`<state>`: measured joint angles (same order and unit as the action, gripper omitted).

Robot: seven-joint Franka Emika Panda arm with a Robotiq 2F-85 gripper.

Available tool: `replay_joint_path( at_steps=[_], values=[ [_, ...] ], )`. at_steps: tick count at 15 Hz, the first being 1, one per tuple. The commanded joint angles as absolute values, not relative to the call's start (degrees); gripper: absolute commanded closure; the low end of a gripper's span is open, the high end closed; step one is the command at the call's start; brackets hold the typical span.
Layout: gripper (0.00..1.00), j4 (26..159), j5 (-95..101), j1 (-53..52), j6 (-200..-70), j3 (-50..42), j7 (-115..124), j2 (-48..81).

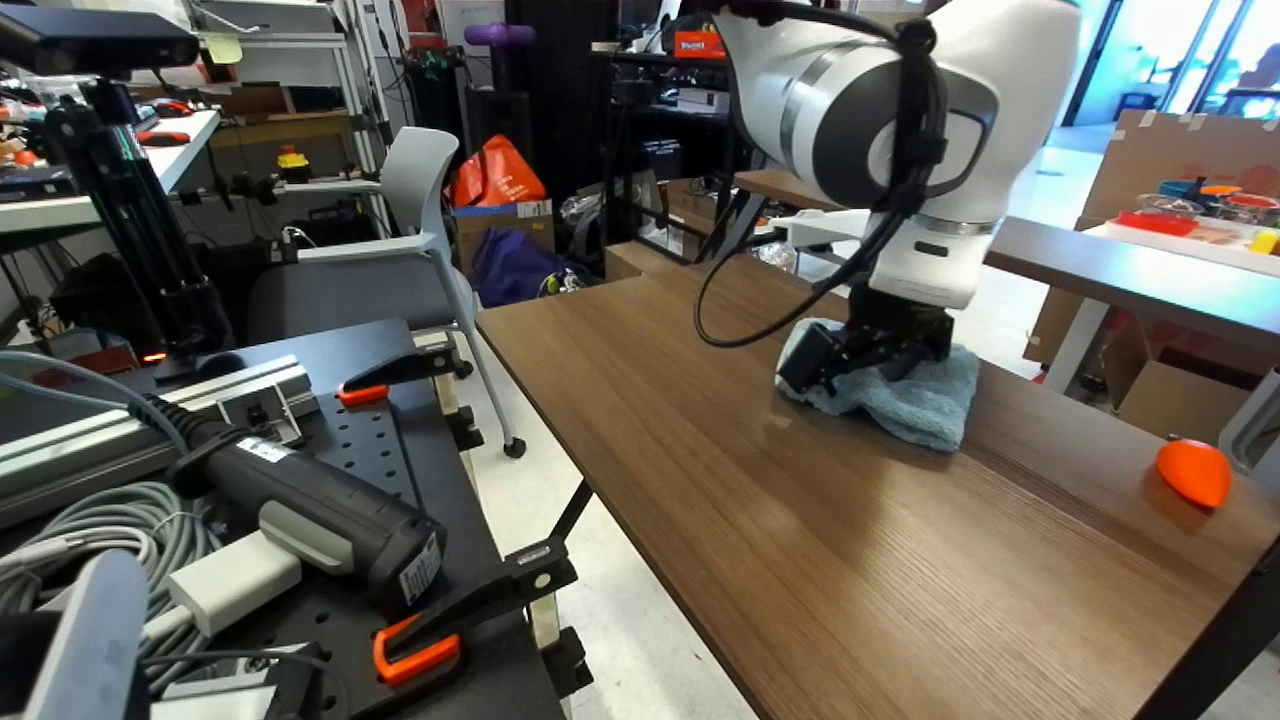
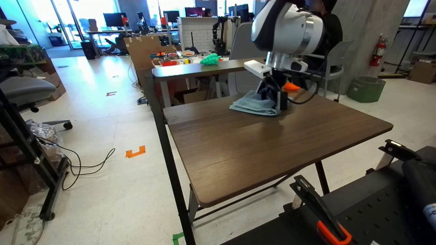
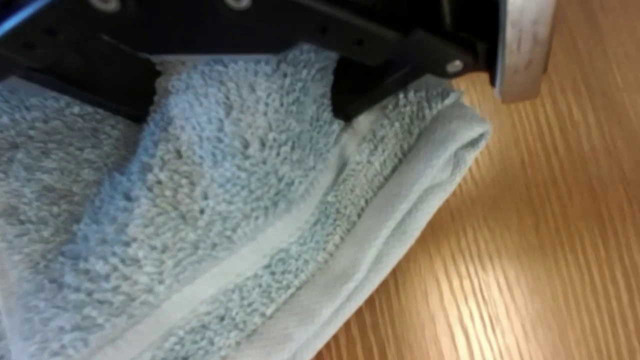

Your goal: Use the towel to clean the table

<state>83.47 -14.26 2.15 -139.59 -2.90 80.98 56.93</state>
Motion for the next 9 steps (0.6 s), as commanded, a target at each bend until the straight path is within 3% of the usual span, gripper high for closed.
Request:
replay_joint_path(
  at_steps=[1,9],
  values=[
    [0.0,83.6,-14.36,2.98,-137.42,-5.93,81.37,58.46],
    [0.0,104.42,-10.47,-2.65,-139.98,-4.66,69.37,47.37]
  ],
)
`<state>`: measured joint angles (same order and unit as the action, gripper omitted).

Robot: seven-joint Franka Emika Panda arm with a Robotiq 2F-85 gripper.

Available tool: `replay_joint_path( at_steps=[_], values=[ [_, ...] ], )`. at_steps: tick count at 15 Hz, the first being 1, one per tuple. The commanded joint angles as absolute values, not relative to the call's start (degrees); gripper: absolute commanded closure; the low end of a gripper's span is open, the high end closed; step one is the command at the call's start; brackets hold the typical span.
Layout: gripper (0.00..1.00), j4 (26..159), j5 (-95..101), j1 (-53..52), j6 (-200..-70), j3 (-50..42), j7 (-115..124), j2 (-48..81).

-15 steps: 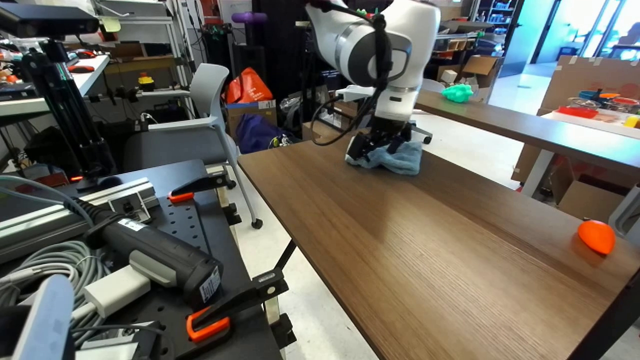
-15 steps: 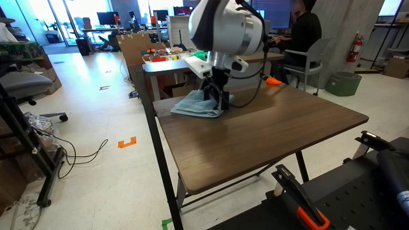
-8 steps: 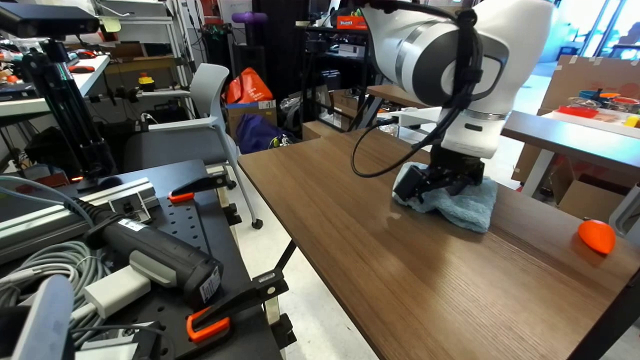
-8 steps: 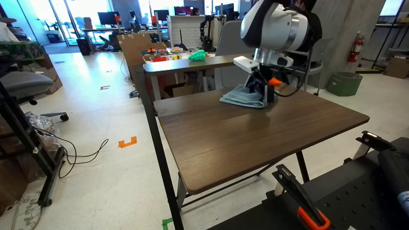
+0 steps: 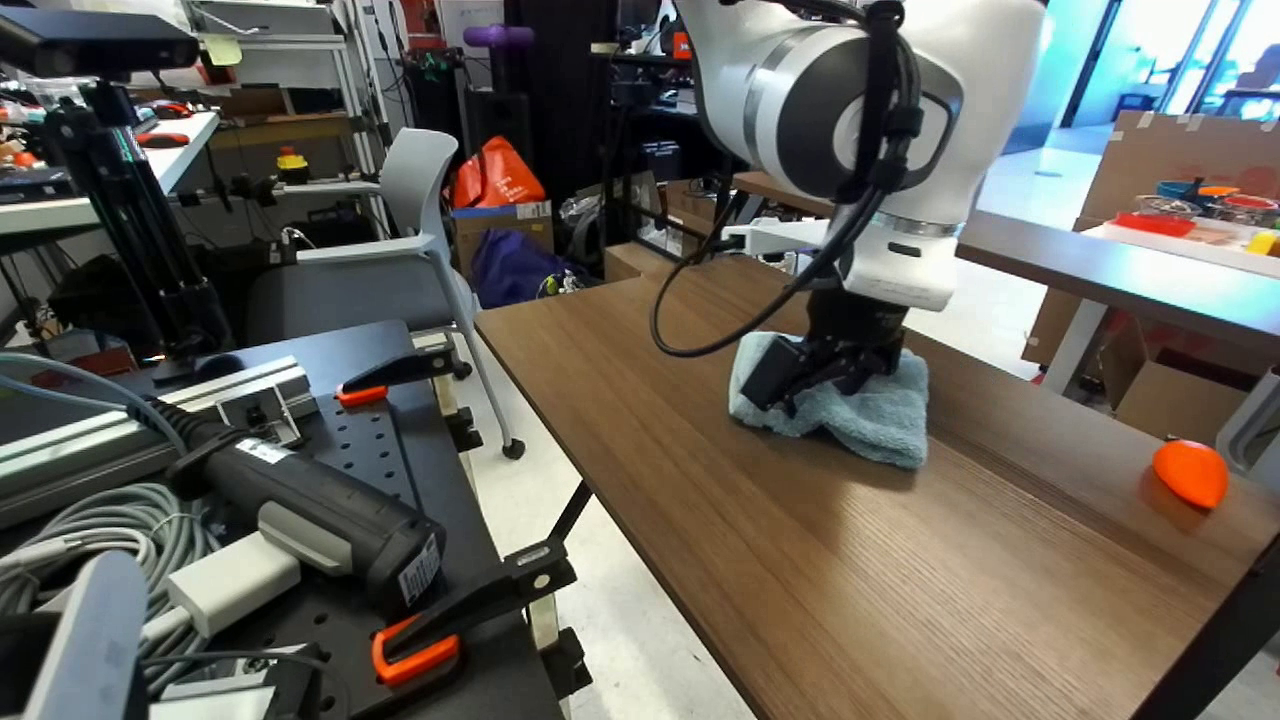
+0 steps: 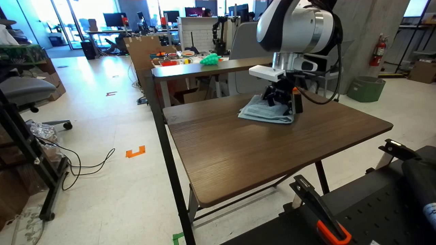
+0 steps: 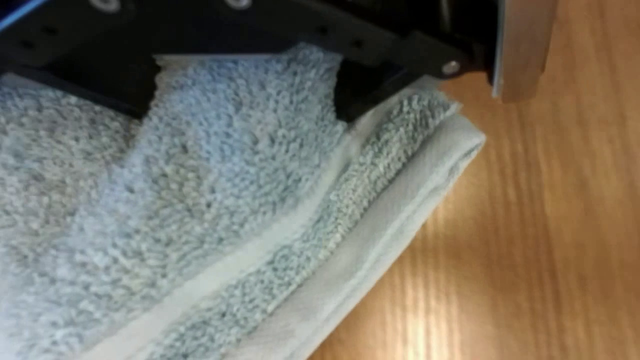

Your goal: Use the towel to clean the table

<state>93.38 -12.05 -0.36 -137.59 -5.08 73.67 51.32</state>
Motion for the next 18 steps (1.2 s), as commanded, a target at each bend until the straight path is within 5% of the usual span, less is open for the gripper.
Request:
replay_joint_path(
  at_steps=[1,7,18],
  values=[
    [0.0,107.22,-9.86,-3.53,-140.19,-4.67,67.91,45.86],
    [0.0,122.03,-3.1,-11.07,-142.26,-6.07,64.45,39.65],
    [0.0,99.84,-4.36,-5.04,-135.6,-13.13,82.41,49.33]
  ],
)
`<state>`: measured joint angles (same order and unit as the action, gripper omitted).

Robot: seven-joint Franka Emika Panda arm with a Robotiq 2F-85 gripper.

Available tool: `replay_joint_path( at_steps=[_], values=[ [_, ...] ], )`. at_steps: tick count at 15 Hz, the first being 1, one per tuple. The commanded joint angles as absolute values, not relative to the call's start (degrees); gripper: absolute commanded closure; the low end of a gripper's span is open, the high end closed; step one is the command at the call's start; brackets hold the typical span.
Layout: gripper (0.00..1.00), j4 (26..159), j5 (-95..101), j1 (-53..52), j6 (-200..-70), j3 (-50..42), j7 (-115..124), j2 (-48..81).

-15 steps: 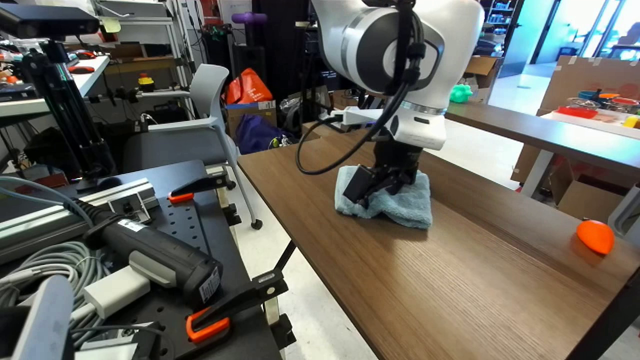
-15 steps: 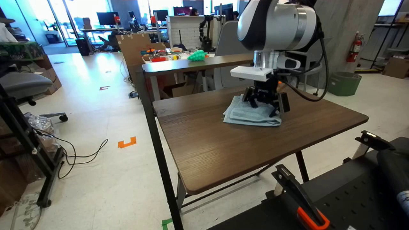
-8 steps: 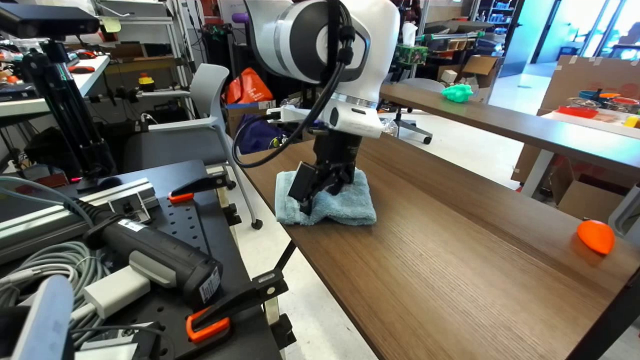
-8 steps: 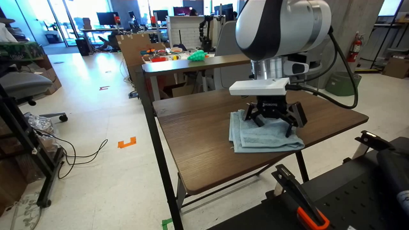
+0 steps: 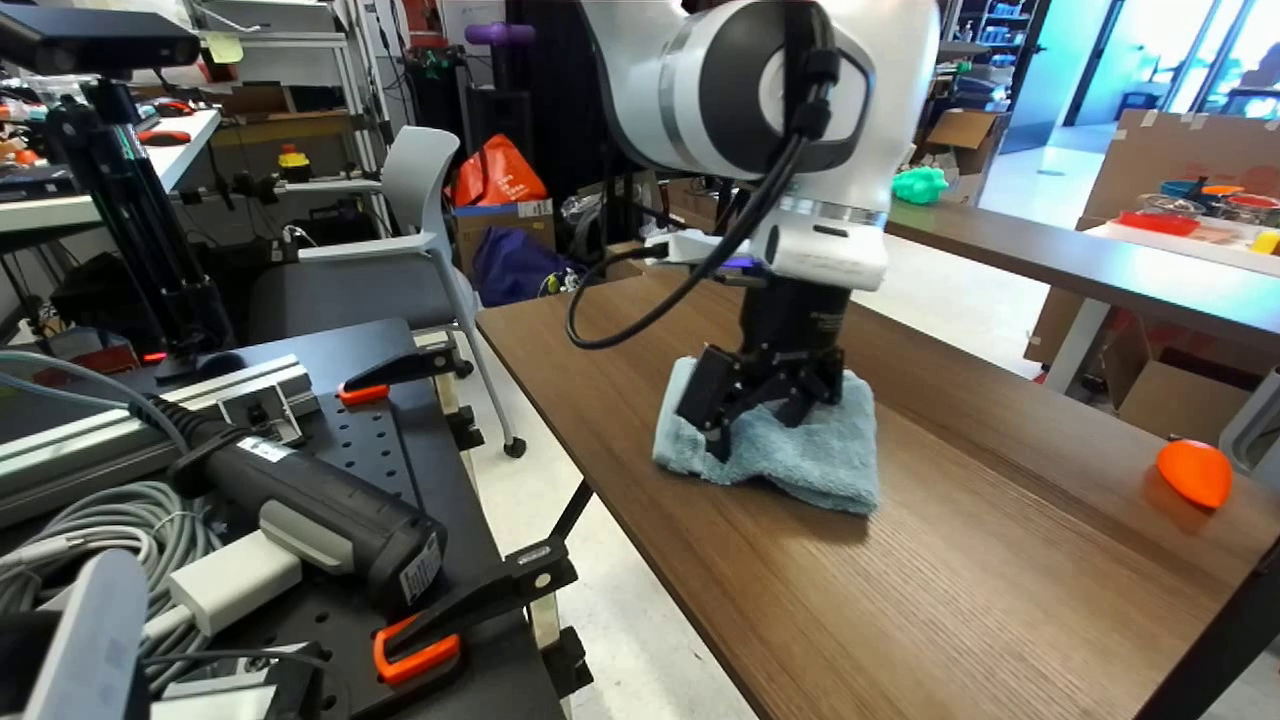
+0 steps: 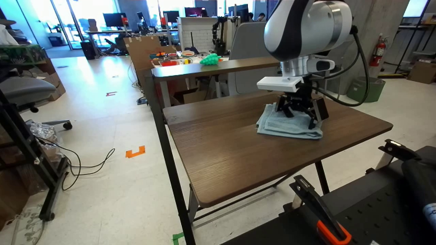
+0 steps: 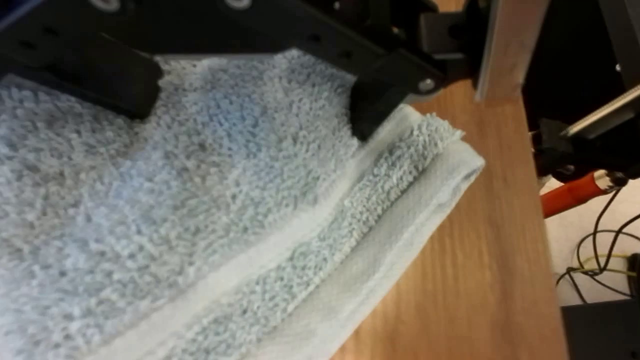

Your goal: Use the towel to clean the table

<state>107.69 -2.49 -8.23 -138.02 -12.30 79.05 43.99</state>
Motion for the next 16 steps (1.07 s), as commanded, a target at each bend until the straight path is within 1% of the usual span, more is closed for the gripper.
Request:
replay_joint_path(
  at_steps=[1,4,5,7,9,12,16],
  values=[
    [0.0,97.72,-4.94,-3.61,-134.97,-13.26,83.49,50.37],
    [0.0,92.63,-6.29,-1.05,-131.61,-12.77,86.62,53.15],
    [0.0,93.15,-5.64,-1.12,-130.31,-12.44,86.08,52.83],
    [0.0,99.28,-2.3,-3.49,-131.84,-11.83,82.94,50.2],
    [0.0,107.15,0.6,-5.85,-136.54,-11.58,80.79,46.66],
    [0.0,114.24,5.44,-9.71,-140.28,-12.34,79.45,43.28],
    [0.0,111.02,7.52,-10.42,-136.19,-15.09,83.91,44.55]
  ],
)
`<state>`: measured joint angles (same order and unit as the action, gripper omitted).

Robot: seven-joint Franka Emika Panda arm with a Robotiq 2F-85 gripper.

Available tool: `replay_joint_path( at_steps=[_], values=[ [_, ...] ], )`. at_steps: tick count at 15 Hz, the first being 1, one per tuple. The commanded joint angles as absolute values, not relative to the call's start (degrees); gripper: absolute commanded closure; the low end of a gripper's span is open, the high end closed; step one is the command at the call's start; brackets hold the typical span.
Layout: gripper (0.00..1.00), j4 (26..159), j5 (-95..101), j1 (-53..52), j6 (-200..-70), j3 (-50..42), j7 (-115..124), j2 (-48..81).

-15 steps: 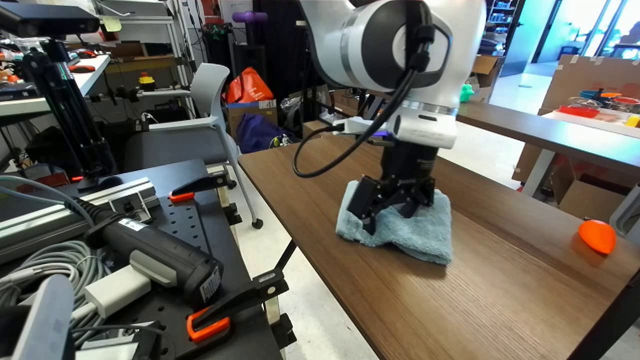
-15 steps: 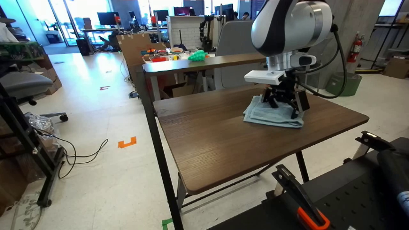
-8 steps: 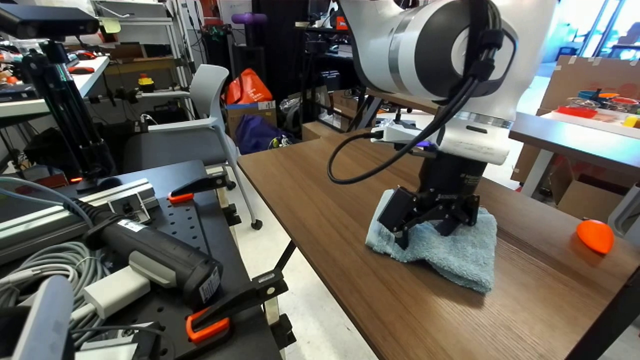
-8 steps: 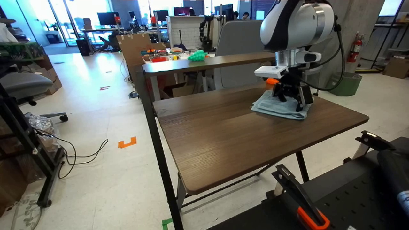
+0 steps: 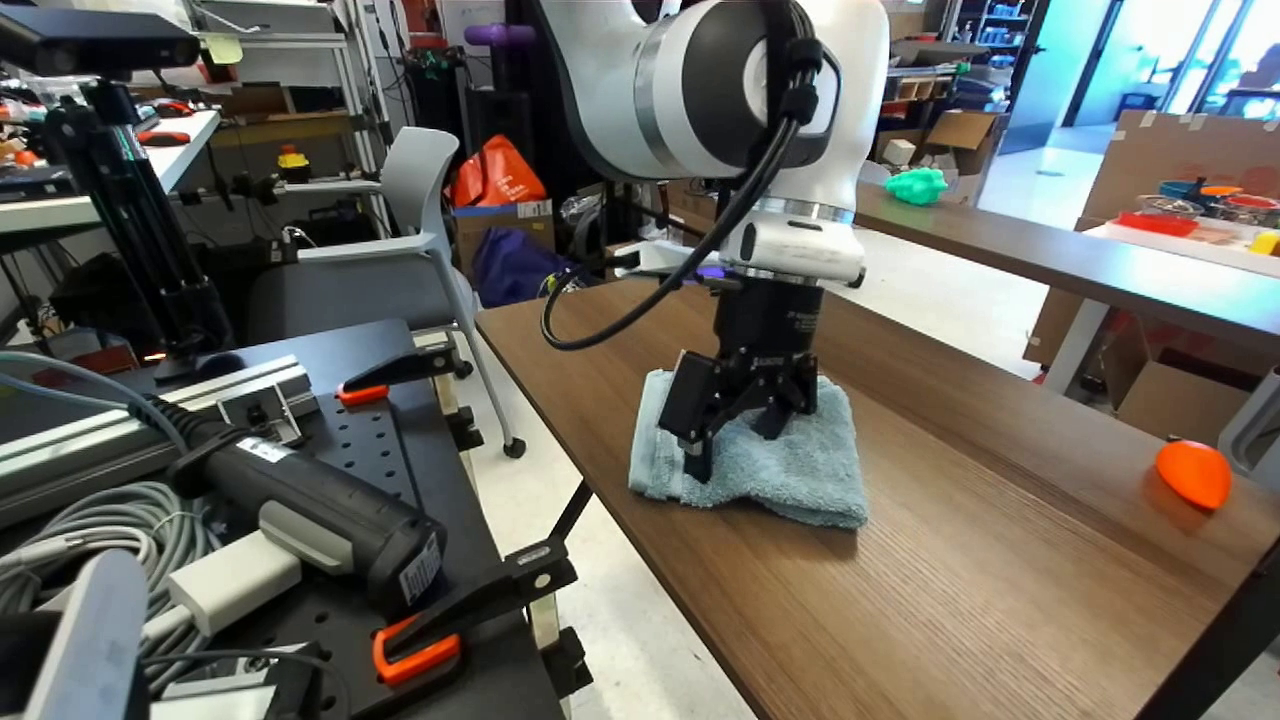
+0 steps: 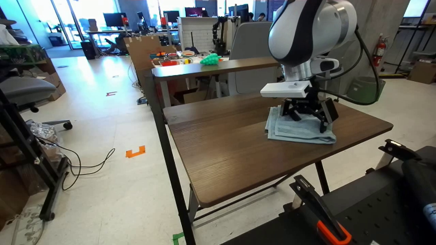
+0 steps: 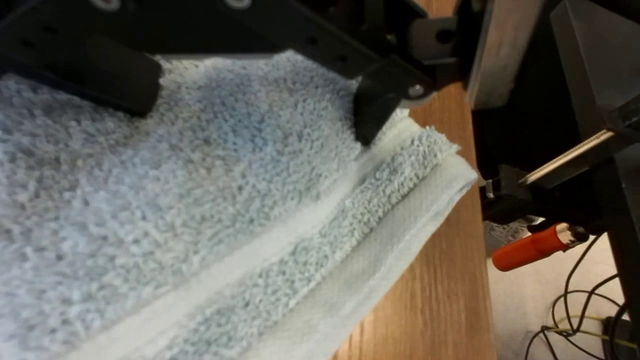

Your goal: Use the towel to clean the table

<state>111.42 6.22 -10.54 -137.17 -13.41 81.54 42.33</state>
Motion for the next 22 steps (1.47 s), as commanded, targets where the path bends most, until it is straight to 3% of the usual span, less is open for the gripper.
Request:
replay_joint_path(
  at_steps=[1,10,22],
  values=[
    [0.0,109.31,6.96,-9.75,-134.73,-15.81,85.18,45.73],
    [0.0,89.8,3.44,2.97,-126.76,-20.52,95.0,58.13],
    [0.0,77.02,0.12,4.32,-125.75,-10.07,90.54,60.17]
  ],
)
